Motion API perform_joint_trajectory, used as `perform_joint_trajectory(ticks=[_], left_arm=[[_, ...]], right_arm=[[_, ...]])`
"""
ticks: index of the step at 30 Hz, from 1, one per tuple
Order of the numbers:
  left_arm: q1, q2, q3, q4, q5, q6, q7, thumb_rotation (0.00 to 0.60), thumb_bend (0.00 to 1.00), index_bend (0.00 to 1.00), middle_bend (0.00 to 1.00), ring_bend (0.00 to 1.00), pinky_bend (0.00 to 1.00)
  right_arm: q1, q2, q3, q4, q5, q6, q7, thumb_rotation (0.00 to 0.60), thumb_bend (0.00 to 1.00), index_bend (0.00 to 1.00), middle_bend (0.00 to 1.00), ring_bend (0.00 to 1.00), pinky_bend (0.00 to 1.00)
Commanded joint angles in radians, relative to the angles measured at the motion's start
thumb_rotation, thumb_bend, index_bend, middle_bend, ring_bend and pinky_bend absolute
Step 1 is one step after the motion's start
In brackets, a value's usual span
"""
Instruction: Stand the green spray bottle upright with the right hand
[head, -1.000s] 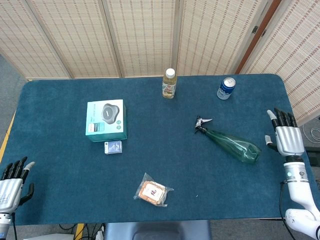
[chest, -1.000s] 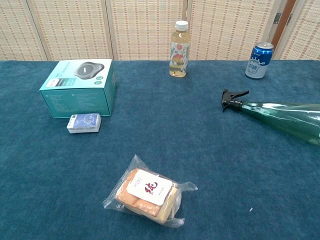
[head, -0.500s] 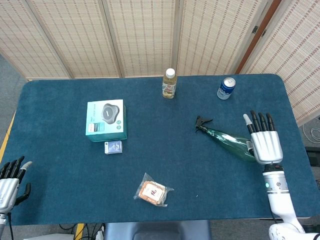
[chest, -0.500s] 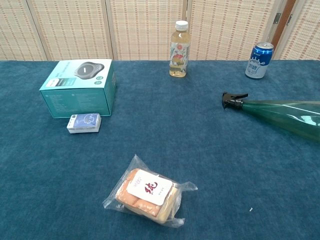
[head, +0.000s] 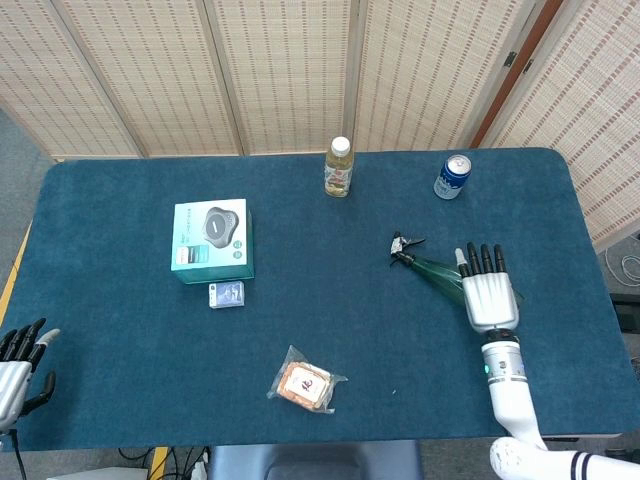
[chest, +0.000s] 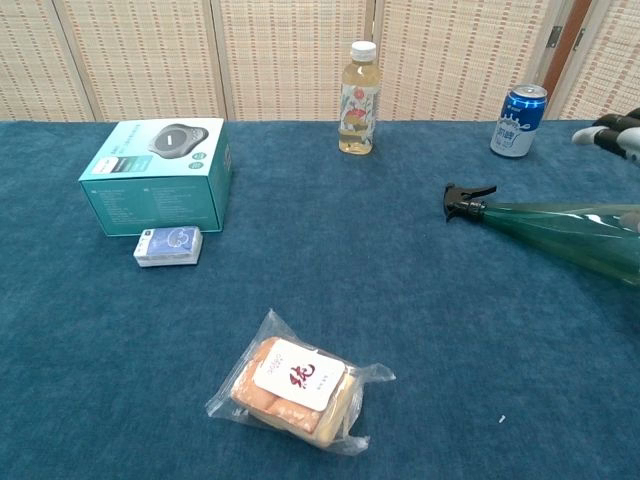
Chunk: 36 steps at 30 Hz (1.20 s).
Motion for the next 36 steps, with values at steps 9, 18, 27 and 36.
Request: perform_joint_trajectory(ticks=[9,18,27,36], left_arm=[[-0.022,-0.06,0.02,0.183,0.019,-0.06,-0.14,0.6,0.53,0.11,0.0,0.0,0.0],[-0.019,-0.108,0.035,0.309,0.025,-0.082,-0.216,0.6,0.53,0.11,0.0,0.0,0.0],[-0.021,-0.153,0.043,0.42,0.021,-0.123,-0.281,0.6,0.53,0.11,0.0,0.0,0.0],[-0.022,-0.179,0.05,0.476,0.024,-0.144,-0.317,0.6,0.53,0.11,0.0,0.0,0.0]], right_arm=[[0.051,-0.13,0.007,0.136,0.103,-0.025,0.034,0.6,0.18,0.0,0.1,0.0,0.11],[0.104,-0.208,0.011,0.232,0.146,-0.069,0.034,0.6,0.18,0.0,0.1,0.0,0.11],[0.163,-0.261,0.037,0.319,0.189,-0.113,0.037,0.6,0.18,0.0,0.1,0.0,0.11],[0.195,-0.268,0.051,0.351,0.224,-0.131,0.049,0.6,0.19,0.0,0.1,0.0,0.11]])
